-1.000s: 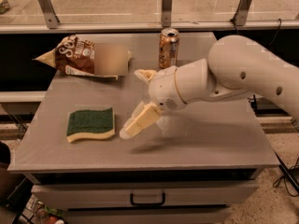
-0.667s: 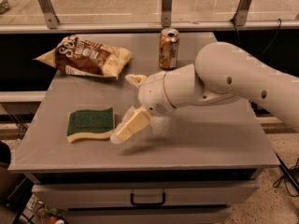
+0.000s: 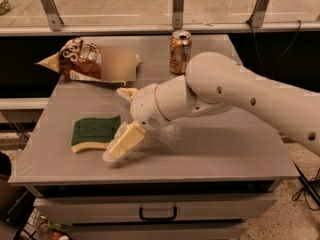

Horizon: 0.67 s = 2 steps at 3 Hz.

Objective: Pick sponge

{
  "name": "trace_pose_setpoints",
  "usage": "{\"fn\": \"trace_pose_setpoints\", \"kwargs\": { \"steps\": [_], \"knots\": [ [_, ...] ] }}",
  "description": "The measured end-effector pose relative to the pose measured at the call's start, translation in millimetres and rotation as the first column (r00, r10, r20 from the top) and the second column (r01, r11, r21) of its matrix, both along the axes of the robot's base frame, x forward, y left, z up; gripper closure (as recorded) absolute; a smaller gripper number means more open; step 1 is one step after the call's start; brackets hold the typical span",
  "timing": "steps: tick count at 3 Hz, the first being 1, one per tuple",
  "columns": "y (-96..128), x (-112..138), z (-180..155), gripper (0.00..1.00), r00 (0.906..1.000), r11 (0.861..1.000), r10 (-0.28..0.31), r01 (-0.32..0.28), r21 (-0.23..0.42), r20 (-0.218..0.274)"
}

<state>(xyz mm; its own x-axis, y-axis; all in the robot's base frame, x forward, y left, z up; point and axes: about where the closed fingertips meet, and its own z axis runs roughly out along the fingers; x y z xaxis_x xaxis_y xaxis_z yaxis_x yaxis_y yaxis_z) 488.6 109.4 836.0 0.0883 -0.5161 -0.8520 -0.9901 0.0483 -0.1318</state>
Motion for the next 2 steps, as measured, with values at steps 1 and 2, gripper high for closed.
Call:
{"fn": "trace_pose_setpoints", "kwargs": {
  "steps": [1,2],
  "knots": [
    [11.1,-1.2,-12.1,0.0,0.9993,1.0,0.031,-0.031,0.002,-0.022],
    [12.6,-2.3,-11.6,0.18,0.9992,0.999,0.035,-0.035,0.002,-0.021]
  ]
}}
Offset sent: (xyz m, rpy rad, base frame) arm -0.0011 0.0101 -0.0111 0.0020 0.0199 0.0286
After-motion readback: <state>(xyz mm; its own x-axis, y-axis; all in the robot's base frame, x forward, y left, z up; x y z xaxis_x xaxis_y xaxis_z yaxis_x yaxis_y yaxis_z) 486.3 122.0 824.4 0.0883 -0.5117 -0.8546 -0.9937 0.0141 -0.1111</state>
